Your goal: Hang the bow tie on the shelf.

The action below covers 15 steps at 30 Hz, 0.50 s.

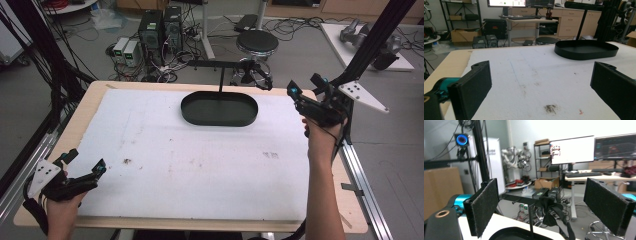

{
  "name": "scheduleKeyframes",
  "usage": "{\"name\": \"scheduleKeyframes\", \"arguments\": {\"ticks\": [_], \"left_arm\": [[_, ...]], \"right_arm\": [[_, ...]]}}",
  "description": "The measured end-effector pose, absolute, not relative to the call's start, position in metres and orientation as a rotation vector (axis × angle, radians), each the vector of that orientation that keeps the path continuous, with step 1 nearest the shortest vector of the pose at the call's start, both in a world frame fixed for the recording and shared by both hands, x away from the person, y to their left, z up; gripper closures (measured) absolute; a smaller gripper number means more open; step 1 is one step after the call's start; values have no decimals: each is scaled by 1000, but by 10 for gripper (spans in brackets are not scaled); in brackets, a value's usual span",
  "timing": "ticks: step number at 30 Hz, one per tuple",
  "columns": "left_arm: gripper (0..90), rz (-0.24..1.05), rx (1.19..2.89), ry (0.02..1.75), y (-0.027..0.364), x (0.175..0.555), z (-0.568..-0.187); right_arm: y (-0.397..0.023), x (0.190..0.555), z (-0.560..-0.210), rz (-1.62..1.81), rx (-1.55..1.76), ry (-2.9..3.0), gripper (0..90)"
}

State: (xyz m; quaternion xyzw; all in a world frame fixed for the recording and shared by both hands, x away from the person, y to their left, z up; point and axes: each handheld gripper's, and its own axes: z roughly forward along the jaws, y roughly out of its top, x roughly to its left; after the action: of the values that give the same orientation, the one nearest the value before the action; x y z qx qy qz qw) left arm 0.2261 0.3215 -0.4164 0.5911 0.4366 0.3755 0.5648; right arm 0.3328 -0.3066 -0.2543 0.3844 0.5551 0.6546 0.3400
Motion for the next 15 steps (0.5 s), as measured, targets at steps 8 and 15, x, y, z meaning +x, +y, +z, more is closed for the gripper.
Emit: {"name": "scheduleKeyframes", "arguments": {"ticks": [8,15], "left_arm": [[39,886,1387,1011,318,226,-413],[39,880,1393,1002,315,228,-413]], "right_arm": [[-308,286,-271,1681,877,1466,104],[-295,257,-302,1602,827,1516,105]]}}
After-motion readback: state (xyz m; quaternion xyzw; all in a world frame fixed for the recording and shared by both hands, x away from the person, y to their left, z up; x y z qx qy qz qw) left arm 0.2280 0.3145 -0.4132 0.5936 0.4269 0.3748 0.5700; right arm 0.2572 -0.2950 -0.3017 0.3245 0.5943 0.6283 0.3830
